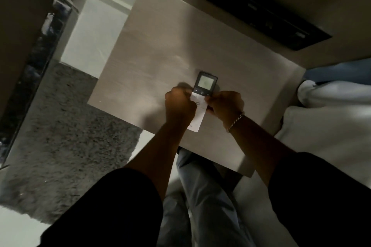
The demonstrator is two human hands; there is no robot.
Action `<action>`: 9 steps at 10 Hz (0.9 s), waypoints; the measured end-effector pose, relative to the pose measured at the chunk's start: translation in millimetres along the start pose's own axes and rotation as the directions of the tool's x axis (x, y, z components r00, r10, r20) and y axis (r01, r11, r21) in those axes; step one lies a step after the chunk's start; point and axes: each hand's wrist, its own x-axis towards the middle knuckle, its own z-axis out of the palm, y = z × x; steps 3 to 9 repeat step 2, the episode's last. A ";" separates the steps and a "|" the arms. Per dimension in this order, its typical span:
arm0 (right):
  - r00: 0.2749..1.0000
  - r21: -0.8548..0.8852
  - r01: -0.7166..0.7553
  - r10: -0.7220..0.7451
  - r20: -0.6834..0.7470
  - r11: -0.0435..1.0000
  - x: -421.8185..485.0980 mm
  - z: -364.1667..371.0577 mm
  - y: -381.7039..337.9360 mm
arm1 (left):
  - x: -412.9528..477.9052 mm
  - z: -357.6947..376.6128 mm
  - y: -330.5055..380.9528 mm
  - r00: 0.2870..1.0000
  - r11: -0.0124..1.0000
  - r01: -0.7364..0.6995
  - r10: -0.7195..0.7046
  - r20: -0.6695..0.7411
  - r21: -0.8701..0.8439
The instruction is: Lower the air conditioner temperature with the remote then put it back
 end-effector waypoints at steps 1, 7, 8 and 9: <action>0.998 -0.082 0.020 -0.024 -0.050 0.996 2.9 3.0 0.5 | 0.5 -8.0 0.8 0.996 0.998 -0.047 0.043 0.082 0.050; 0.992 -0.235 0.036 -0.063 -0.110 0.971 -10.3 3.0 -9.9 | -1.9 -31.0 2.2 0.991 0.997 -0.080 0.078 0.108 0.014; 0.992 -0.235 0.036 -0.063 -0.110 0.971 -10.3 3.0 -9.9 | -1.9 -31.0 2.2 0.991 0.997 -0.080 0.078 0.108 0.014; 0.992 -0.235 0.036 -0.063 -0.110 0.971 -10.3 3.0 -9.9 | -1.9 -31.0 2.2 0.991 0.997 -0.080 0.078 0.108 0.014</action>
